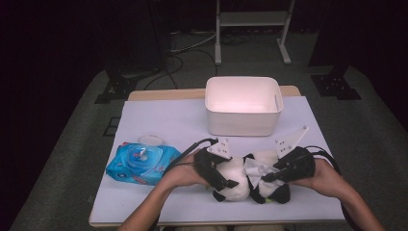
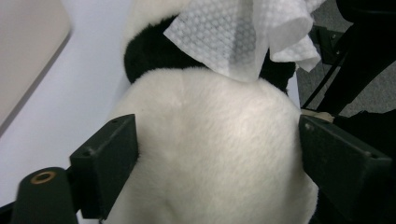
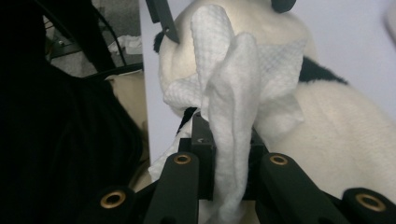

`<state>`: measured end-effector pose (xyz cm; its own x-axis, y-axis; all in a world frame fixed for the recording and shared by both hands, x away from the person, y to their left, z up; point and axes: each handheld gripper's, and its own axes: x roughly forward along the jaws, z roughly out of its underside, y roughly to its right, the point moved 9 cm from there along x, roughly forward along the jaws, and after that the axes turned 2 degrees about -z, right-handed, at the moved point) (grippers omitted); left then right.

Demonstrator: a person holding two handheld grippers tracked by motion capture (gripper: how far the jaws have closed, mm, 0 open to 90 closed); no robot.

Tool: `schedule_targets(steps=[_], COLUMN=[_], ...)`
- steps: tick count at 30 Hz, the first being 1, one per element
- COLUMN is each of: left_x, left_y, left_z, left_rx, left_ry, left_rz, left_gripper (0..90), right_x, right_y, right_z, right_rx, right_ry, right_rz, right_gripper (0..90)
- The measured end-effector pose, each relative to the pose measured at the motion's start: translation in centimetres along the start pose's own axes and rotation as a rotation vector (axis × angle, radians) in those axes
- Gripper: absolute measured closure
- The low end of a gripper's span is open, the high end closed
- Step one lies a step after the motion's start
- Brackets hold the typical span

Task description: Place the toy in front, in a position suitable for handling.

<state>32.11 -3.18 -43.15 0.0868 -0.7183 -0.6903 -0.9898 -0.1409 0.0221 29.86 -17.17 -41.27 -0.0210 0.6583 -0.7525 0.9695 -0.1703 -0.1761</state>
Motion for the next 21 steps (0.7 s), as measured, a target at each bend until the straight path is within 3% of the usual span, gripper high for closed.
schedule_targets(steps=[4,11,16,21], left_x=[0.8,0.9,0.5,0.3], left_y=[0.6,1.1,0.9,1.2], left_z=[0.3,0.0,0.3,-0.1], left_rx=[0.04,0.081,0.057,0.048], left_ry=[0.012,0.011,0.029,0.058], left_rz=[-0.027,-0.031,-0.027,-0.008], left_gripper=[19.8,21.7,21.4,18.5], right_x=[0.0,0.6,0.8,-0.7], right_y=[-0.4,-0.3,0.3,0.4], right_z=[0.2,-1.7,-2.4,-1.1], right_rx=[-0.01,-0.042,-0.051,-0.025], right_ry=[0.003,0.005,-0.004,0.001], right_rz=[0.006,0.014,0.023,0.053], right_gripper=[81.2,81.1,81.0,80.9])
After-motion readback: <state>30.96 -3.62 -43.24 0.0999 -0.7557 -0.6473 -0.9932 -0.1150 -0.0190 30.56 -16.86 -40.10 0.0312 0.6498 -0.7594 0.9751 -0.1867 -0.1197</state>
